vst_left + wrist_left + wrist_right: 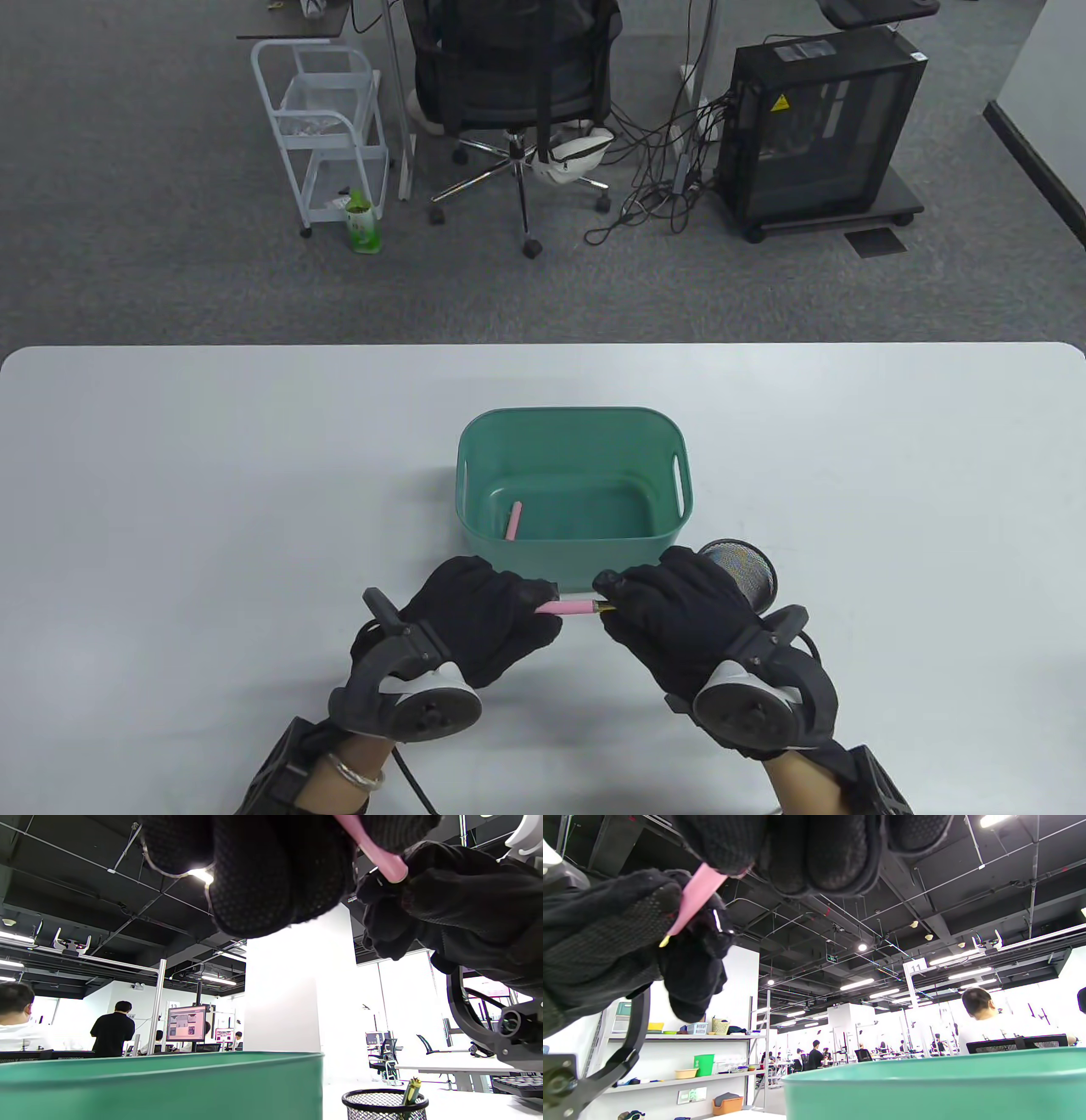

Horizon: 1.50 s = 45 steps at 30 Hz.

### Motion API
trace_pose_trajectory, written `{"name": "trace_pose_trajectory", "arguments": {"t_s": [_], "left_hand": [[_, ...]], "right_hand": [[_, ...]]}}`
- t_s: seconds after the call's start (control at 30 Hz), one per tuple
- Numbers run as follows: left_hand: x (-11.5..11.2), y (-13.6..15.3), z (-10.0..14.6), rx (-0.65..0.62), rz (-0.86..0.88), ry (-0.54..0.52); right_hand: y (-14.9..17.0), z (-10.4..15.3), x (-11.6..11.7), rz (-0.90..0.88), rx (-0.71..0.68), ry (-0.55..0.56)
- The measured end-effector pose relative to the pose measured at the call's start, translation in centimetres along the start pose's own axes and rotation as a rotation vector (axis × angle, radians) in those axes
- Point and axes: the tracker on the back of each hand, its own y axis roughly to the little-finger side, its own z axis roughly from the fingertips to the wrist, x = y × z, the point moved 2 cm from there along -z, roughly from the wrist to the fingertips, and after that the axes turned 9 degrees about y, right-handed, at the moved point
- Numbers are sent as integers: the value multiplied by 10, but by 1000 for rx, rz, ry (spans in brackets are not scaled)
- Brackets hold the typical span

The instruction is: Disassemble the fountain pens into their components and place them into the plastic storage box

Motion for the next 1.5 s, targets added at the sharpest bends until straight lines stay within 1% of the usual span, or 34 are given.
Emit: {"name": "trace_pose_trajectory", "arguments": {"t_s": [0.4,0.57,0.7,0.83,1.5], "left_hand": [[0,1,0,8,-7,-9],[0,0,0,7,-15,-16],[1,0,1,4,-23,-31],[1,-1,1,4,-28,-34],[-3,1,-1,-1,-6,13]], "right_hand": [[7,0,1,2,26,-43],[13,-1,3,-39,60,-95],[15,-1,6,-33,74,-137],[14,-1,8,-36,72,-154],[11,-1,7,-24,52,-116]]}}
